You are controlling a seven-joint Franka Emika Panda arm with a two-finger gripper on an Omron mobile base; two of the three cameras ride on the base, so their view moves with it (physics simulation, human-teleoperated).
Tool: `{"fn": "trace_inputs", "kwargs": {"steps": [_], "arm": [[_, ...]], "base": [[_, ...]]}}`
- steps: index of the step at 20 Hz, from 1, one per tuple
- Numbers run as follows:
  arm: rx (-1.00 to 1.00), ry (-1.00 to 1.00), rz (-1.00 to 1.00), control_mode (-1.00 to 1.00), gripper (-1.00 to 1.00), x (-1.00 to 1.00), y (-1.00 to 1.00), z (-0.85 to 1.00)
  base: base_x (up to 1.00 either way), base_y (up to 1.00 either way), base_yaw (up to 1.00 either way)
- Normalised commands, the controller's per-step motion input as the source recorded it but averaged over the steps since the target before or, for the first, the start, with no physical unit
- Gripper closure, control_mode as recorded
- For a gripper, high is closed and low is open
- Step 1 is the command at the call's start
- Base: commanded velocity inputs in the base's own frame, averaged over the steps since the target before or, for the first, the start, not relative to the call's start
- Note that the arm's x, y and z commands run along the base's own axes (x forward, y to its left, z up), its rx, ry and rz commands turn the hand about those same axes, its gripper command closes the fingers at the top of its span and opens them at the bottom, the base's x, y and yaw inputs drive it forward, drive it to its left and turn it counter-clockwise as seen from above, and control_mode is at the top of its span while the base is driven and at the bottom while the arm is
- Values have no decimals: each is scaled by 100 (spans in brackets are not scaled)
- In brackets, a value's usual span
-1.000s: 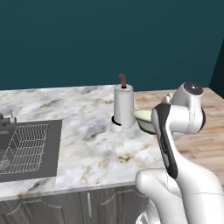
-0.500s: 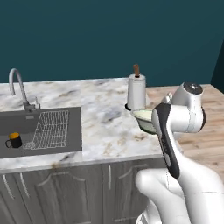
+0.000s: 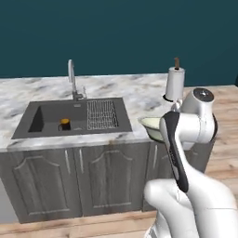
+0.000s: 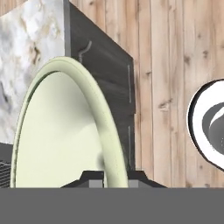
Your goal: Pick the mug and place it in the sink. Pick the bowl and place it in the open cabinet and then close the cabinet.
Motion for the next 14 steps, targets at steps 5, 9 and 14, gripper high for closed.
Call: {"fn": "trace_inputs", "kwargs": {"steps": [5,9,14], "arm": [[0,0,0,100,100,0,0,0],[0,0,0,100,100,0,0,0],[0,0,0,100,100,0,0,0]], "base": [[-31,-57,73],[-22,-40,90],[-10,-48,88]]}}
